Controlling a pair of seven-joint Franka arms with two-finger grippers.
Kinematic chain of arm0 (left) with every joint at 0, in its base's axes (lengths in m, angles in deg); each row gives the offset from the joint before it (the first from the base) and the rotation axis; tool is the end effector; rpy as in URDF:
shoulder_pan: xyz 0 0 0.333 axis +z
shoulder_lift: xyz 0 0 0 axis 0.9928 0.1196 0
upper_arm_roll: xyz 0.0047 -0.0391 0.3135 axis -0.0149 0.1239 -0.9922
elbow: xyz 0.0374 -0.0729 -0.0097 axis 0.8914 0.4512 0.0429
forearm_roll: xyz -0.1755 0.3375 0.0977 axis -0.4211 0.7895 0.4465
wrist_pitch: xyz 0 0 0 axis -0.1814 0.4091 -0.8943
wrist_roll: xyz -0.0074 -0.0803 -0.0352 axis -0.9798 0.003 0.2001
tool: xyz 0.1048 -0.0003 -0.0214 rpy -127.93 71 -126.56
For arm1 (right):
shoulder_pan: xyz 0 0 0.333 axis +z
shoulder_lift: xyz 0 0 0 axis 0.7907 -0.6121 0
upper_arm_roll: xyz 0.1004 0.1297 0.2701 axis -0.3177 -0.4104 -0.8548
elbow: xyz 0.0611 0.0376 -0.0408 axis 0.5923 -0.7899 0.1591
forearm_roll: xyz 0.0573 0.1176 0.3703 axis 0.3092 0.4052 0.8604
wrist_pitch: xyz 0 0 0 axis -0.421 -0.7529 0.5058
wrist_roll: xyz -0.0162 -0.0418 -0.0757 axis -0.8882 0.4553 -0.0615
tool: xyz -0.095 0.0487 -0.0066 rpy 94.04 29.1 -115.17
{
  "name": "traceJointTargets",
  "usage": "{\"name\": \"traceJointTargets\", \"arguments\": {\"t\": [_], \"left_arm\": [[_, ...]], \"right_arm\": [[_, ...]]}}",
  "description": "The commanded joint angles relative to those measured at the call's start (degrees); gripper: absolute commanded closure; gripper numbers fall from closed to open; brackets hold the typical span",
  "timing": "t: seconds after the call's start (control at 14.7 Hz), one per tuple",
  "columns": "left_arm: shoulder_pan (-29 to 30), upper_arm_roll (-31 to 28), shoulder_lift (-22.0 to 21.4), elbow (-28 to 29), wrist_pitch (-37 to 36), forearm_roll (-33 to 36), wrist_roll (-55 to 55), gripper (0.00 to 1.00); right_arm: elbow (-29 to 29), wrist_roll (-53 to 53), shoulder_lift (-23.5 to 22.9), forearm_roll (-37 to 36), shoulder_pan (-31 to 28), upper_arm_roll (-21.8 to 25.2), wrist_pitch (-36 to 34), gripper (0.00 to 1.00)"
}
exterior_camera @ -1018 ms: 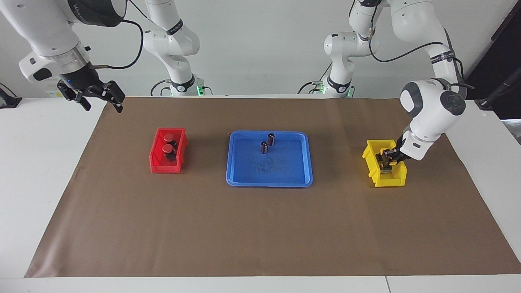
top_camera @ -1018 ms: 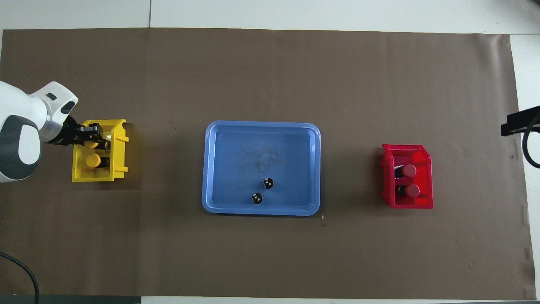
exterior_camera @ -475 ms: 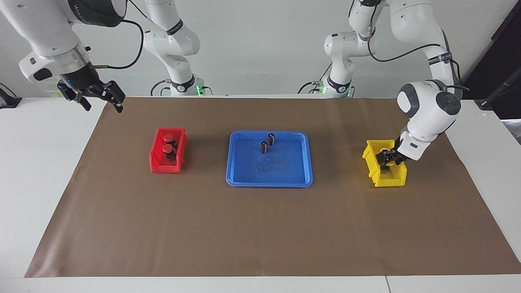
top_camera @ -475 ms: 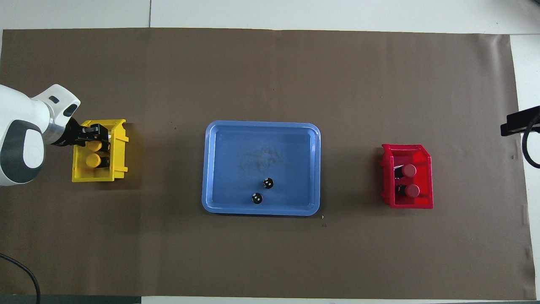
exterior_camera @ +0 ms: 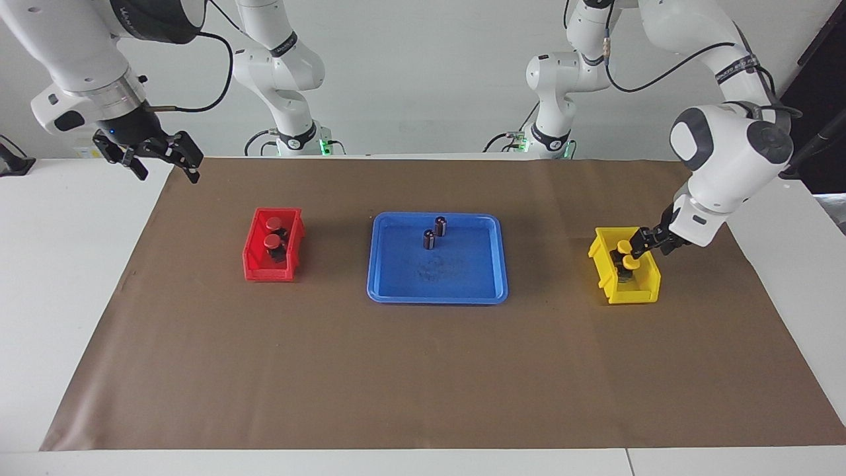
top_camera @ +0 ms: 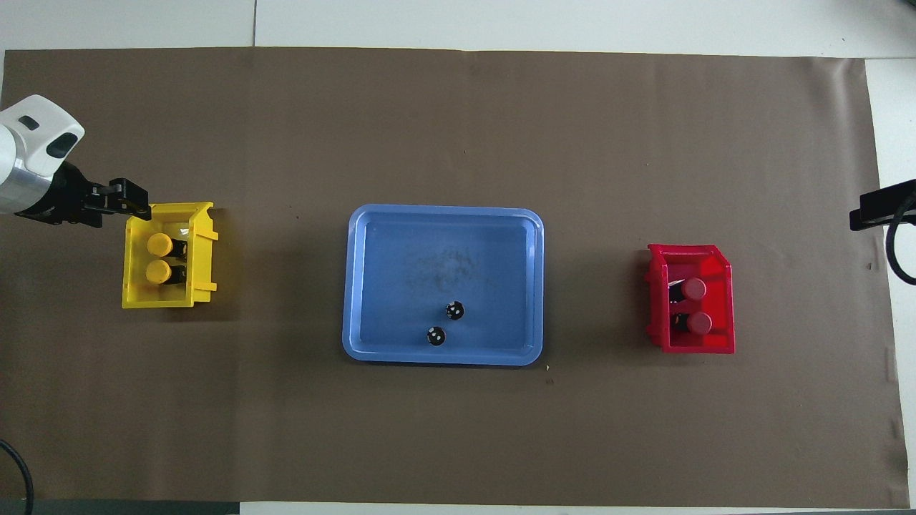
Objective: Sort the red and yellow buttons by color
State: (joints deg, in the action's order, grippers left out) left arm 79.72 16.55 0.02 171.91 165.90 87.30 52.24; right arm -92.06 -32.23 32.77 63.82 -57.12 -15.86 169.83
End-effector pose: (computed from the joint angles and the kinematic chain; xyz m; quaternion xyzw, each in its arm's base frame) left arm 0.5941 -0.0022 0.4788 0.9995 0.0196 -0.0238 0.0109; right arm 0.5384 -0.0668 0.6245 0.9989 -0.0439 -0.0166 0.0068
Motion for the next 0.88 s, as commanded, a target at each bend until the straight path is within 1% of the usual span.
{"name": "traceJointTargets", "arguments": {"t": [0.0, 0.07, 0.14, 0.27, 0.34, 0.41, 0.54, 0.81], "left_arm": [[0.5, 0.1, -2.6, -4.1, -5.4, -0.4, -3.9, 0.0], [0.5, 0.0, -3.1, -5.6, -7.5, -0.4, -4.3, 0.0], [0.3, 0.1, -3.2, -8.4, -10.4, -0.3, -4.1, 0.0], [0.0, 0.2, -2.4, -16.3, -18.4, -0.1, -4.2, 0.0], [0.0, 0.2, -2.4, -18.9, -21.6, -0.6, -4.3, 0.0], [-0.1, 0.5, -2.6, -19.9, -24.1, -0.6, -4.3, 0.0], [-0.3, 0.8, -3.2, -20.0, -26.4, -0.6, -4.3, 0.0], [-2.1, 1.2, -3.6, -20.2, -27.6, -0.3, -4.1, 0.0]], "right_arm": [[1.1, -1.9, -0.3, -0.3, -0.5, -0.5, -1.2, 0.0], [1.1, -1.9, -0.3, -0.3, -0.4, -0.5, -1.2, 0.0], [1.1, -1.9, -0.3, -0.3, -0.5, -0.5, -1.1, 0.0], [1.1, -1.9, -0.3, -0.3, -0.6, -0.5, -1.0, 0.0], [1.2, -2.0, -0.3, -0.3, -0.6, -0.5, -1.0, 0.0], [1.2, -2.0, -0.3, -0.1, -0.6, -0.5, -1.0, 0.0], [1.1, -2.0, -0.3, 0.0, -0.8, -0.5, -1.0, 0.0], [1.1, -2.0, -0.3, 0.5, -1.0, -0.5, -1.1, 0.0]]}}
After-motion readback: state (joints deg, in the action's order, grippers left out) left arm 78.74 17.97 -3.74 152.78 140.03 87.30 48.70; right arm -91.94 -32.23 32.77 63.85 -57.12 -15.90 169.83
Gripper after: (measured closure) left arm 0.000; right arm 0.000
